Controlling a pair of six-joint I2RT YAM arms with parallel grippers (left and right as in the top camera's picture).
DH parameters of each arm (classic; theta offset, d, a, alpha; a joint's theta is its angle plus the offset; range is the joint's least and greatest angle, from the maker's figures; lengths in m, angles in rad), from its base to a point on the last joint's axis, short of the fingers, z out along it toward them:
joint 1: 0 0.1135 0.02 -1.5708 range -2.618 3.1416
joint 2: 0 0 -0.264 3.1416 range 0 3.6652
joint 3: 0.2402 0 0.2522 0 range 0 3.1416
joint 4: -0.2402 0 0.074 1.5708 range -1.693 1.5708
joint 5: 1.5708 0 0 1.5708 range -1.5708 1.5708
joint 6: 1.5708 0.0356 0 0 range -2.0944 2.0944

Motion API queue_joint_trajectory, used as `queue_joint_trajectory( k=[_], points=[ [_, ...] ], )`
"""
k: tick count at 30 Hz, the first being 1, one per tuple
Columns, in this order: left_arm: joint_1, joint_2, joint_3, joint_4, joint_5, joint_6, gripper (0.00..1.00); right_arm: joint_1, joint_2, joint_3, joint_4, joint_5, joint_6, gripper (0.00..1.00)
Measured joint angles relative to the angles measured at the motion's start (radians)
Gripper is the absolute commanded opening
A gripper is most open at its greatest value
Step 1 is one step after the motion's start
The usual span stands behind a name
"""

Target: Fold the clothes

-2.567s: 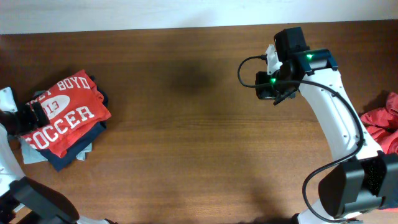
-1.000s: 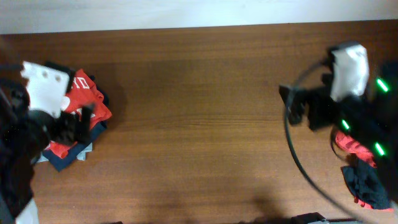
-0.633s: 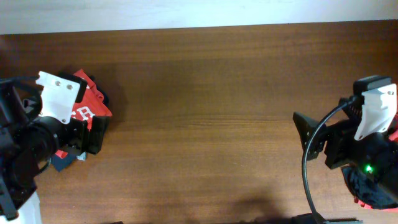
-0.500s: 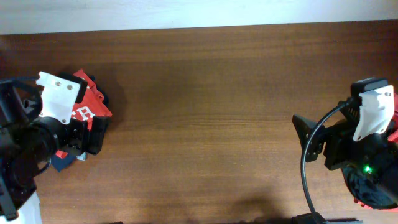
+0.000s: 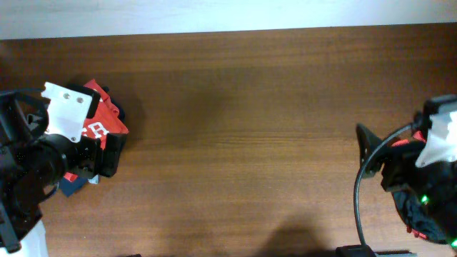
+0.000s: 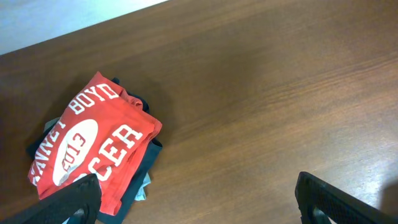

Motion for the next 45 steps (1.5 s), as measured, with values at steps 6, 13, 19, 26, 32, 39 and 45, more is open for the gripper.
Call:
queue_joint_trajectory(
  k=[6, 13, 19, 26, 32, 39, 45],
  points=[
    [0.0, -0.001, -0.002, -0.001, 0.005, 0.0, 0.99, -0.109, -0.336, -0.628, 0.311, 0.022, 0.047, 0.99],
    [0.0, -0.001, -0.002, -0.002, 0.005, 0.0, 0.99, -0.124, -0.682, -1.173, 0.472, 0.005, 0.117, 0.99],
    [0.0, -0.001, -0.002, -0.002, 0.005, 0.0, 0.99, -0.124, -0.801, -1.365, 0.569, -0.048, 0.131, 0.99],
    [0.0, -0.001, -0.002, -0.002, 0.005, 0.0, 0.99, -0.124, -0.816, -1.442, 0.713, -0.123, 0.132, 0.99],
    [0.0, -0.001, -0.002, -0.002, 0.005, 0.0, 0.99, -0.124, -0.816, -1.443, 0.67, -0.143, 0.133, 0.99],
    [0.0, -0.001, -0.002, -0.002, 0.005, 0.0, 1.0, -0.124, -0.816, -1.443, 0.67, -0.146, 0.133, 0.99],
    [0.0, -0.001, -0.002, -0.002, 0.005, 0.0, 0.99, -0.124, -0.816, -1.443, 0.67, -0.146, 0.133, 0.99]
  ],
)
